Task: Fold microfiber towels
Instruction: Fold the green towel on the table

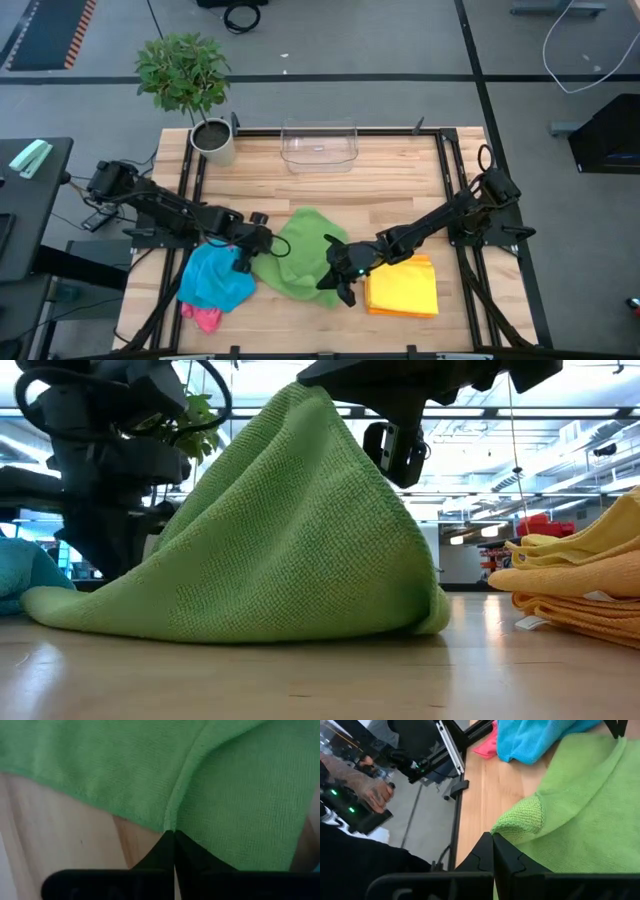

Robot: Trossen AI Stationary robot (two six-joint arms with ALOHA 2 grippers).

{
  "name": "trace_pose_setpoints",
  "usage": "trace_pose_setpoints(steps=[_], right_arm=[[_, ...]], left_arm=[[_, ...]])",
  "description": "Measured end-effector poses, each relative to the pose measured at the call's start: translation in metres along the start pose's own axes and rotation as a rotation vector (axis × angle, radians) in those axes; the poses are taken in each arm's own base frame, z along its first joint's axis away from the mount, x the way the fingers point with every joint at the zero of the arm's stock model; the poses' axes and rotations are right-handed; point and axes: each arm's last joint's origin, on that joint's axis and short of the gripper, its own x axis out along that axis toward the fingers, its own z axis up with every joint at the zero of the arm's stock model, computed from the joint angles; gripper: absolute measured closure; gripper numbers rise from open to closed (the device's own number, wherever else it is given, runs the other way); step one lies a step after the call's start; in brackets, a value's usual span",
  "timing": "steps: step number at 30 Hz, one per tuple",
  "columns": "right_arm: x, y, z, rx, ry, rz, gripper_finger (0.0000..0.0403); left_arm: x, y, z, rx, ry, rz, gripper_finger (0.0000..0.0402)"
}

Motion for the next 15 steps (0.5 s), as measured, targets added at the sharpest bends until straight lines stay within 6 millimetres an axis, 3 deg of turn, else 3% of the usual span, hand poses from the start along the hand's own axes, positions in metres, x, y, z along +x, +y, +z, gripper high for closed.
trace_pose_setpoints(steps=[3, 10, 15], right_arm=[[-0.012, 0.006, 0.007, -0.023, -0.003, -0.013, 0.0403], [-0.076, 0.013, 0.020, 0.060, 0.014, -0.311, 0.0403], [-0.080, 0.004, 0.004, 0.195, 0.065, -0.488, 0.0403]], left_arm=[[-0.011, 0.005, 0.003, -0.034, 0.003, 0.008, 0.0394], [-0.080, 0.027, 0.038, -0.091, -0.148, 0.110, 0.0397], [-0.092, 0.044, 0.048, -0.084, -0.173, 0.187, 0.0398]])
